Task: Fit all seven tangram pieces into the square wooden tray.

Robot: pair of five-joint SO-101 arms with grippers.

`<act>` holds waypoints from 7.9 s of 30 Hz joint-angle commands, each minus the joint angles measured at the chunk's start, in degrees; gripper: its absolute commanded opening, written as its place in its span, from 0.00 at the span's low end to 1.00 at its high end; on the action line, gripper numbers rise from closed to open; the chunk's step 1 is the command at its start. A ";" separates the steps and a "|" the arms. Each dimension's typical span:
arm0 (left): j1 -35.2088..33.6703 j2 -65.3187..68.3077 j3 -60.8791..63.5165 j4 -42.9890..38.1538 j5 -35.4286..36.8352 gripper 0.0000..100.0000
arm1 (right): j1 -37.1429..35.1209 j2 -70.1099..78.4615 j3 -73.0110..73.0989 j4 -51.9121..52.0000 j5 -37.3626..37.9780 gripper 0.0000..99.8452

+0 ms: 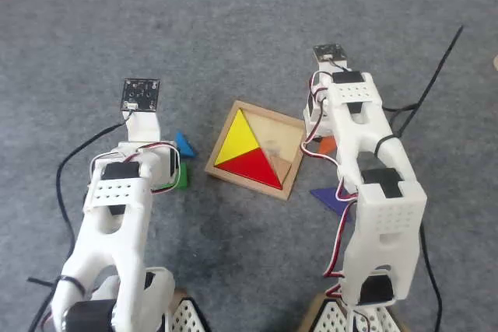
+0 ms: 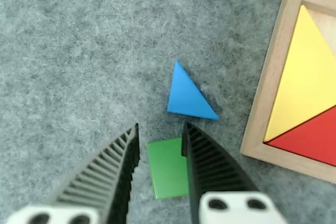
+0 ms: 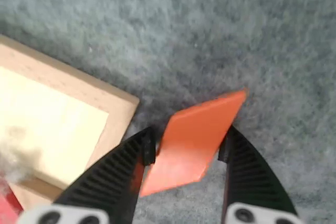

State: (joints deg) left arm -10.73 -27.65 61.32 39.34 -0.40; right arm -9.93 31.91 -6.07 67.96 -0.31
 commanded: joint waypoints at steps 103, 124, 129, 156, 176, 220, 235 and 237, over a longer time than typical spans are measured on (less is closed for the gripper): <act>0.44 -0.18 -0.48 -1.14 -0.62 0.13 | -23.43 6.46 -28.84 8.57 37.27 0.35; 0.44 -0.18 -0.57 -1.23 -2.37 0.13 | -9.80 -3.03 -15.82 12.44 32.18 0.35; 0.44 -0.18 -0.57 -1.23 -2.46 0.13 | -11.65 -11.12 -3.96 5.49 31.82 0.35; 0.44 -0.09 -0.48 -1.23 -2.55 0.13 | -18.33 -24.75 19.96 -7.69 26.55 0.35; 0.44 -0.09 -0.48 -1.23 -2.55 0.13 | -12.44 -16.13 20.57 -14.20 27.16 0.35; 0.44 -0.09 -0.48 -1.23 -2.55 0.13 | -12.53 -8.84 13.19 -7.16 23.12 0.35; 0.35 -0.09 -0.48 -1.23 -2.55 0.13 | -8.75 -9.10 16.09 -1.10 21.45 0.35; 0.35 -0.09 -0.48 -1.23 -2.55 0.13 | -8.66 -9.19 16.35 -1.10 21.45 0.35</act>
State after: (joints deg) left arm -10.73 -27.65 61.32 39.34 -2.42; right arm -20.04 22.15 7.74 65.23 21.67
